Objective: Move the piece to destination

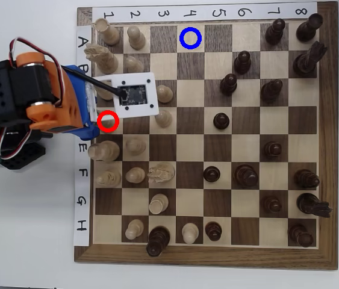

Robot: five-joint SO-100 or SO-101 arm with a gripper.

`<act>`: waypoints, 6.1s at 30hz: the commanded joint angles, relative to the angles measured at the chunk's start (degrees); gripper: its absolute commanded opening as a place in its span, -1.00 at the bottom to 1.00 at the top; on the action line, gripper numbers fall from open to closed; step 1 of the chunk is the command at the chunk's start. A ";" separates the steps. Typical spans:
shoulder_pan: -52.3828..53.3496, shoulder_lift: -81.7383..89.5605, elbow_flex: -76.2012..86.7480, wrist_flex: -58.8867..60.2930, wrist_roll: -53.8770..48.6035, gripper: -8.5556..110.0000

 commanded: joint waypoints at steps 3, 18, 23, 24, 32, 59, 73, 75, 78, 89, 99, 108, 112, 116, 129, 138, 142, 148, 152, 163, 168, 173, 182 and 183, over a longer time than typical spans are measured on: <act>-1.14 -0.88 0.79 -3.25 8.96 -0.56; 0.44 0.53 4.22 -6.94 7.56 -0.57; 0.97 0.70 4.57 -7.03 7.21 -0.60; 1.05 0.70 4.57 -6.94 7.12 -0.61; 2.29 1.05 4.57 -7.03 5.80 -0.68; 5.19 3.25 -3.08 -3.34 4.04 -0.86; 5.54 4.48 -12.83 2.72 4.57 -0.86; 5.54 4.92 -13.97 2.99 4.83 -0.86; 5.54 5.19 -15.91 3.43 4.92 -0.86; 4.83 7.38 -20.65 3.96 2.11 -0.86; 3.34 7.73 -25.40 4.04 -0.35 -0.86; 2.20 7.56 -34.89 4.13 -0.70 -0.86; 1.41 6.33 -40.17 4.04 -0.44 -0.86; -0.26 3.43 -46.32 4.04 -0.70 -0.86; -5.19 -13.01 -67.76 3.69 -0.88 -0.86; -7.21 -28.65 -82.53 3.52 0.53 -0.86; -8.44 -33.31 -83.94 3.25 1.23 -0.86; -10.63 -39.46 -84.11 3.08 3.96 -0.86; -12.66 -43.51 -85.25 3.25 6.15 -0.86; -15.38 -51.77 -83.85 3.60 13.01 -0.86; -15.64 -58.27 -88.24 3.87 15.03 -0.86; -16.00 -63.11 -93.25 3.96 16.26 -0.86; -17.14 -65.57 -93.16 4.04 16.96 -0.86; -17.23 -65.74 -93.08 4.13 16.96 -0.86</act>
